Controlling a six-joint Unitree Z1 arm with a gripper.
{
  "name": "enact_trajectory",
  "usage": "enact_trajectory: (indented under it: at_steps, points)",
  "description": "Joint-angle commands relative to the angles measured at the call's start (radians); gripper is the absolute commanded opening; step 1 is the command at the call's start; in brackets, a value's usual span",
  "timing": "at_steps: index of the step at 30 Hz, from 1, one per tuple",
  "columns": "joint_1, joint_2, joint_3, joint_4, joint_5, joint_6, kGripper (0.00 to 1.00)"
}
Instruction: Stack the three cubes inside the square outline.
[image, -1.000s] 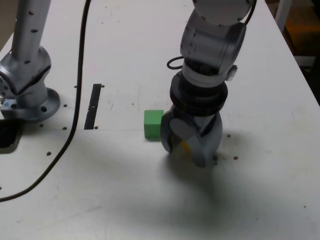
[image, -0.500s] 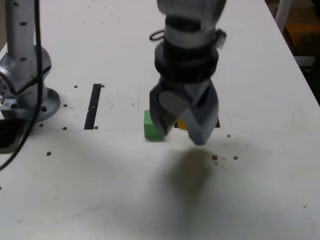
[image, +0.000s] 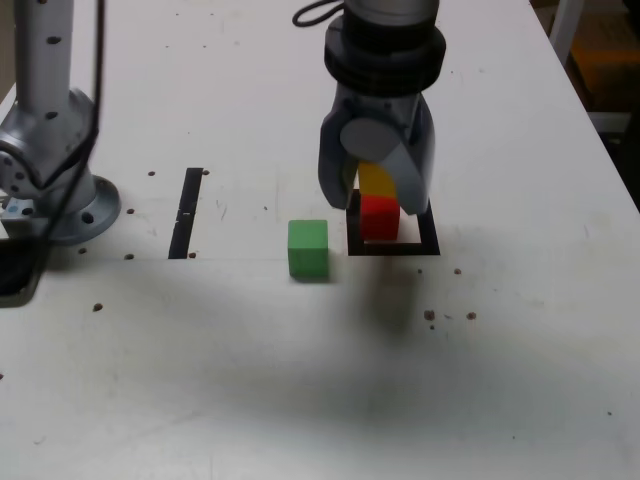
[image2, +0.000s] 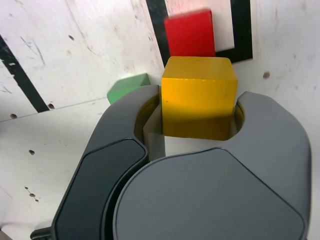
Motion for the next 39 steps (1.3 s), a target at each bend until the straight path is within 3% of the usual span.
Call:
enact_trajectory:
  at_steps: [1, 20, 39]
  points:
    - [0.012, 0.003, -0.010, 0.012, 0.006, -0.002, 0.20]
    - [0.050, 0.079, -0.045, 0.021, 0.009, -0.039, 0.20]
    - [0.081, 0.093, 0.006, -0.012, 0.005, -0.042, 0.21]
